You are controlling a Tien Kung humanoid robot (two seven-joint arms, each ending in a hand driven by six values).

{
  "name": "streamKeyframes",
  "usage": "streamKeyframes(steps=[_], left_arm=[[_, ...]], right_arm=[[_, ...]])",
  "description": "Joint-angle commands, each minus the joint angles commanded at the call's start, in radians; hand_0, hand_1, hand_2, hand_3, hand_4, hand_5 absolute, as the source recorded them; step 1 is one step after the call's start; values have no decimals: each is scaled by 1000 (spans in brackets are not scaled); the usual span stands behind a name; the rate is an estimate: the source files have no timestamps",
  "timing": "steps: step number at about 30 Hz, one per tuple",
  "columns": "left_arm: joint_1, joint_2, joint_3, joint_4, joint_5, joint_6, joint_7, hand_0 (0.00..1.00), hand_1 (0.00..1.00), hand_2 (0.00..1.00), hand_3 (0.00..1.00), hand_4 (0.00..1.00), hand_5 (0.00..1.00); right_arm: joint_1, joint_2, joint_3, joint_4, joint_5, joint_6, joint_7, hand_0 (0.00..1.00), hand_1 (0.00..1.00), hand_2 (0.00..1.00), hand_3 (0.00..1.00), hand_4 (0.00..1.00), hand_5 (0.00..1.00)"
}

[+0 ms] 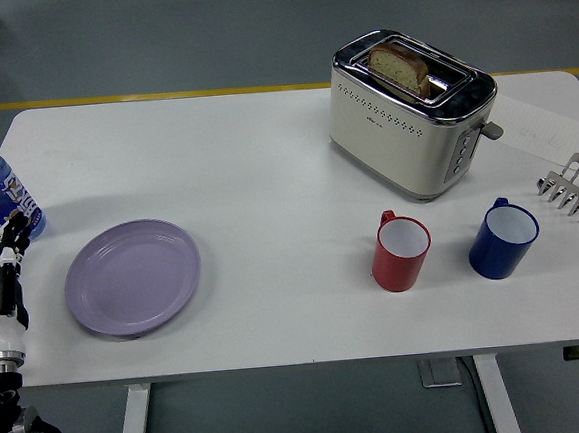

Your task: Push plate across desktop

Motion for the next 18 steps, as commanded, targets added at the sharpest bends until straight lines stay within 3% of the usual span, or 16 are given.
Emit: streamKeyframes(steps=[5, 18], left_arm=[[-4, 2, 16, 14, -27, 6, 0, 913, 917, 937, 909, 522, 998], [-34, -28, 29, 48, -94, 12, 0, 910, 912, 937, 912, 513, 998]], right_arm=[[2, 1, -1, 0, 1, 0, 0, 521, 481, 584, 553, 252, 375], [9, 2, -10, 0, 7, -1, -1, 520, 481, 584, 554, 248, 369]])
